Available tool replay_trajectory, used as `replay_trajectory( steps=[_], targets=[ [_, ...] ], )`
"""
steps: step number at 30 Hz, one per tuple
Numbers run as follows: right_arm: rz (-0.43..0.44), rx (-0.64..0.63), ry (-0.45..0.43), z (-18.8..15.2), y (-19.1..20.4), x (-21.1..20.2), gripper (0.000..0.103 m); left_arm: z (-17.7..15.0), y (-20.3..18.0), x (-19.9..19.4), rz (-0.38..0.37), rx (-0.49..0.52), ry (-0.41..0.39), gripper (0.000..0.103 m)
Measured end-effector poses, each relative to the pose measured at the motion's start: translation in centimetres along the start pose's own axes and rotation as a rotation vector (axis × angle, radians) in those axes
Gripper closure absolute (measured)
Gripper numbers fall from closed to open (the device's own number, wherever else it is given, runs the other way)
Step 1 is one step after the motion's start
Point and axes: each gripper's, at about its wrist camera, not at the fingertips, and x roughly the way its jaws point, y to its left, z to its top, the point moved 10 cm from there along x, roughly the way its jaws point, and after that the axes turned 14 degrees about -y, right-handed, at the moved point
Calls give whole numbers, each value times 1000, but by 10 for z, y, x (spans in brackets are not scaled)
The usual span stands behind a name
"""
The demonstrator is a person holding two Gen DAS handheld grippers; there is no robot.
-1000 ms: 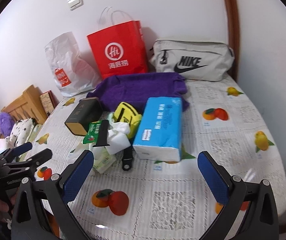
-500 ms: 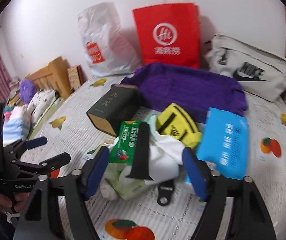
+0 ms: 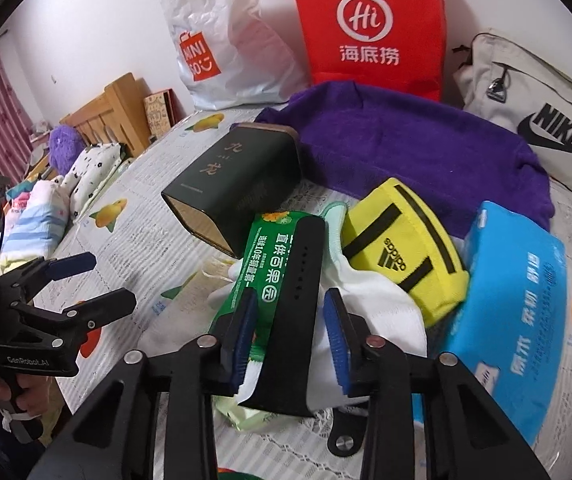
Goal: Organize soft objects
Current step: 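Move the left gripper toward the green snack packet on the white gloves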
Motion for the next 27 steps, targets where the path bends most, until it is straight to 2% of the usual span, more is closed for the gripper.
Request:
replay_trajectory(
  steps=[4, 11, 15, 20, 22, 24, 27],
  targets=[
    [10, 11, -1, 1, 0, -5, 82, 0, -2, 6, -7, 3, 15, 0],
    [0, 18, -11, 2, -5, -27, 82, 9, -12, 8, -25, 18, 12, 0],
    [2, 44, 5, -4, -11, -23, 82, 14, -23, 8, -43, 29, 8, 0],
    [28, 68, 19, -7, -12, -14, 81, 14, -31, 8, -43, 52, 15, 0],
    [41, 63, 21, -8, -11, -11, 75, 14, -31, 9, -37, 57, 21, 0],
    [39, 44, 24, -10, -9, -9, 75, 14, -32, 10, -33, 58, 25, 0],
    [48, 42, 6, -8, -10, -14, 83, 15, -37, 12, -30, 67, 30, 0]
  ],
)
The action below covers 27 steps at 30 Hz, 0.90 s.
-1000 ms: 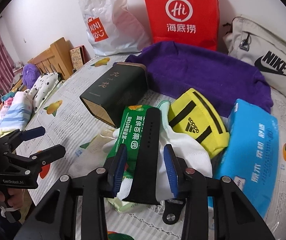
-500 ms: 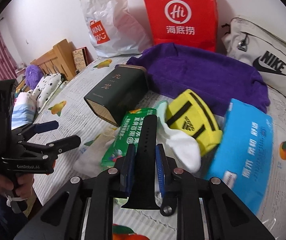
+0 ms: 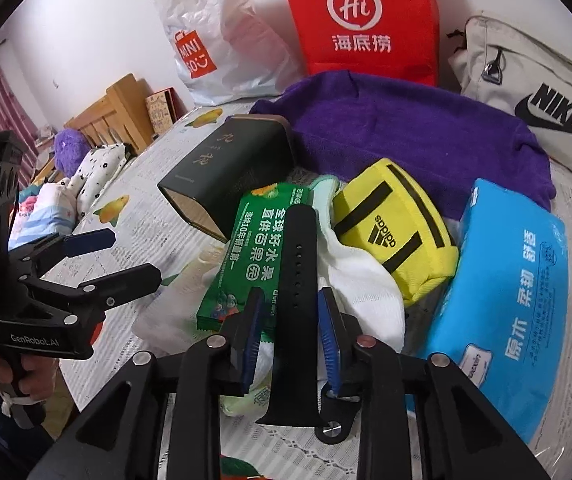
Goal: Organize soft objects
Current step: 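Move the left gripper toward the green snack packet on the white gloves, then close the left gripper on the green snack packet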
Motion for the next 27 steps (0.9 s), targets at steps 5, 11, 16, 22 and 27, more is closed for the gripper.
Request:
replay_trajectory(
  steps=[5, 11, 16, 22, 27],
  targets=[
    [3, 9, -39, 9, -4, -17, 83, 7, -12, -1, -2, 24, -3, 0],
    [-22, 12, -88, 21, -18, -47, 83, 16, -38, 1, -48, 29, 0, 0],
    [-51, 9, -123, 26, -34, -72, 83, 17, -62, 17, -94, -17, 50, 0],
    [-72, 22, -141, 24, -52, -88, 83, 17, -73, 38, -52, -55, 97, 0],
    [-83, 49, -136, 17, -68, -91, 83, 11, -79, 50, -56, -78, 124, 26]
  ],
)
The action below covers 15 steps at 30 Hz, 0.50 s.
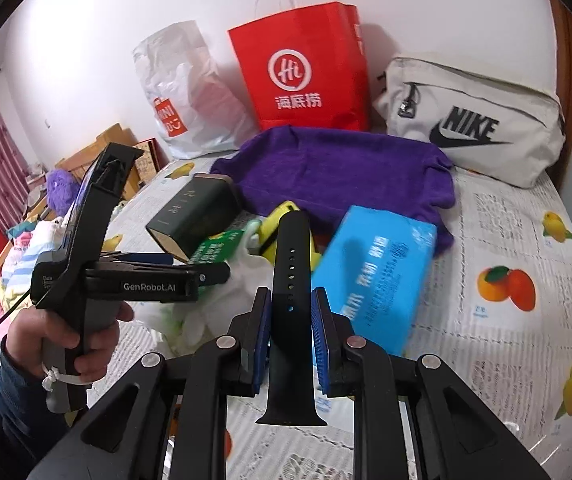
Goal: Organize soft objects
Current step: 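Close the left gripper on the green snack packet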
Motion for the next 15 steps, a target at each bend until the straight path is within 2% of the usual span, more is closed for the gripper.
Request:
replay_trajectory(
  steps=[1, 2, 6, 15],
  targets=[
    [-4, 5, -3, -1, -3, -1, 83, -2, -4, 0, -36, -11, 7, 32],
    [-3, 10, -5, -1, -5, -2, 83, -2, -7, -1, -70, -24, 6, 44],
    [-5, 19, -17, -1, -9, -6, 83, -1, -14, -13, -90, 5, -25, 56],
    [-1, 12, -37, 0, -2, -14, 83, -4, -8, -38, -114, 17, -62, 62]
  ],
)
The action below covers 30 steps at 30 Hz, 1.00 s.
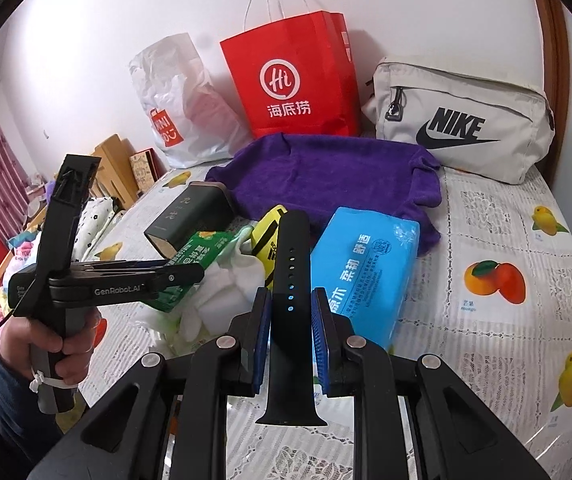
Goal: Organize soft objects
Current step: 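Close the left gripper on the green snack packet, then lift the green packet with the left gripper and carry it toward the purple towel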
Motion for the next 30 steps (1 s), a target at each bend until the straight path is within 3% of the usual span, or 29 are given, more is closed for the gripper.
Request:
replay_trajectory(
  steps=[6, 8, 14, 16, 19, 20, 21, 27, 28, 30],
  targets=[
    [0, -9, -6, 0, 9, -7, 83, 4, -2, -14, -19, 28, -33, 69],
    [1, -7, -5, -1, 11, -8, 83, 4, -4, -17, -29, 32, -36, 86],
    [-7, -15, 6, -4, 13, -9, 83, -8, -6, -6, -56, 40, -4, 85],
    [-10, -19, 9, -5, 13, -9, 83, -9, -7, -6, -60, 42, -10, 79],
    [-15, -18, 17, -7, 11, -8, 83, -13, -11, -5, -48, 73, -17, 55],
    [-16, -16, 17, -7, 11, -7, 83, -15, -12, -4, -35, 90, -20, 43],
    [-15, -14, 21, -8, 10, -7, 83, -17, -13, -4, -16, 113, -27, 39],
    [-19, -14, 35, -13, 11, -5, 83, -20, -16, -5, 7, 170, -51, 40],
    [-18, -13, 37, -14, 11, -4, 83, -20, -16, -6, 9, 181, -53, 43],
    [-15, -17, 41, -15, 12, -4, 83, -20, -18, -8, -13, 188, -53, 61]
  ],
)
